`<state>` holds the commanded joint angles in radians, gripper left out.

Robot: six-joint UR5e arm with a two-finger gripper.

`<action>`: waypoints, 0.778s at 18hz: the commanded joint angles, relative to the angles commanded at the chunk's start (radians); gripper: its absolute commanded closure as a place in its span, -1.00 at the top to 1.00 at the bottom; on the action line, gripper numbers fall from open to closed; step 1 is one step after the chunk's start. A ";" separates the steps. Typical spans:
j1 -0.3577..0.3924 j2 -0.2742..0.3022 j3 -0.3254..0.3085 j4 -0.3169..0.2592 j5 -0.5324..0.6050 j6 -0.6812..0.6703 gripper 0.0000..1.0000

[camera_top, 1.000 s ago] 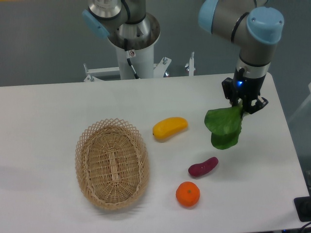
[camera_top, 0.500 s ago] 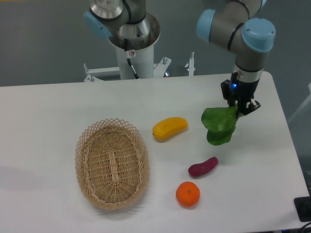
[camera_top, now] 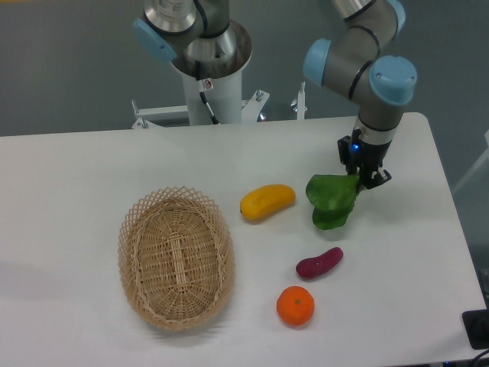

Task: Place the green vegetable on the table
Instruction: 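Lower the held green bok choy toward the table beside the yellow pepper, then open the gripper to release the bok choy onto the table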

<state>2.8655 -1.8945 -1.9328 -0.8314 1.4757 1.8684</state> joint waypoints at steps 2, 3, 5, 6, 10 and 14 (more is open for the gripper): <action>0.000 0.000 -0.002 0.000 0.000 -0.002 -0.10; 0.000 0.000 0.000 0.002 0.000 -0.003 -0.01; 0.000 0.000 0.000 0.002 -0.002 -0.003 0.20; 0.000 -0.002 0.003 0.002 -0.002 0.008 0.57; 0.000 0.002 0.008 0.002 -0.002 -0.006 1.00; 0.003 0.012 0.014 0.005 -0.005 -0.031 1.00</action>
<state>2.8685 -1.8822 -1.9191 -0.8269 1.4711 1.8378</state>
